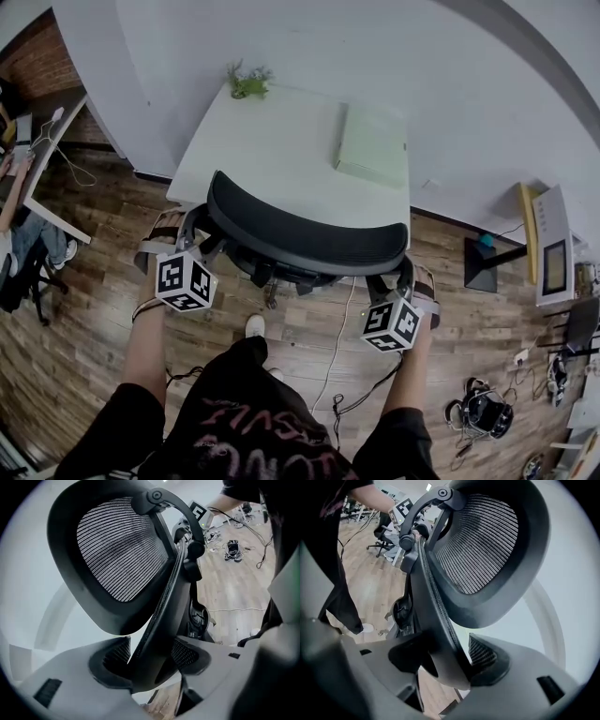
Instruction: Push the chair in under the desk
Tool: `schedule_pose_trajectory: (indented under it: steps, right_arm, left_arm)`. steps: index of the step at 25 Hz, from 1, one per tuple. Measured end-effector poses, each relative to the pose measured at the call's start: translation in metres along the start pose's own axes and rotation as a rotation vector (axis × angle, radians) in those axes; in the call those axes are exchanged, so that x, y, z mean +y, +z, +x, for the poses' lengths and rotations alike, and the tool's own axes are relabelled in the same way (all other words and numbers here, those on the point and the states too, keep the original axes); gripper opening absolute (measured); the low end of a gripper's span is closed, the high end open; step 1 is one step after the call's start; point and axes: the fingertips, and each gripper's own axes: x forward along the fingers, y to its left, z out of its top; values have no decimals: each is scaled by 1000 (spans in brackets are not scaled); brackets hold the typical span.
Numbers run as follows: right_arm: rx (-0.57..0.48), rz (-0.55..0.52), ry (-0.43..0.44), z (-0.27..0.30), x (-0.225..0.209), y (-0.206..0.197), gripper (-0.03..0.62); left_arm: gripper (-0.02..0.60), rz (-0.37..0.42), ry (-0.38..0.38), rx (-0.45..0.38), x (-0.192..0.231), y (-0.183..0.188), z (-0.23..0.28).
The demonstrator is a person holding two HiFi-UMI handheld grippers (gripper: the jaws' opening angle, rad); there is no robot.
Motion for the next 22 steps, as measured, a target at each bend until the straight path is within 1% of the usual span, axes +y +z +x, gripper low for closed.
schedule_pose_trajectory:
  steps: [12, 18, 22]
  right_arm:
    - [-11, 2, -24, 4, -3, 0, 275]
    - [-33, 30, -103, -3, -3, 0, 275]
    - [-61, 61, -153, -12, -4, -1, 275]
  left_arm:
    - [275, 0, -1, 0, 3, 0, 6]
    - [275, -3, 7, -16, 1, 0, 2]
    - [275, -10, 38, -17, 3, -2, -11]
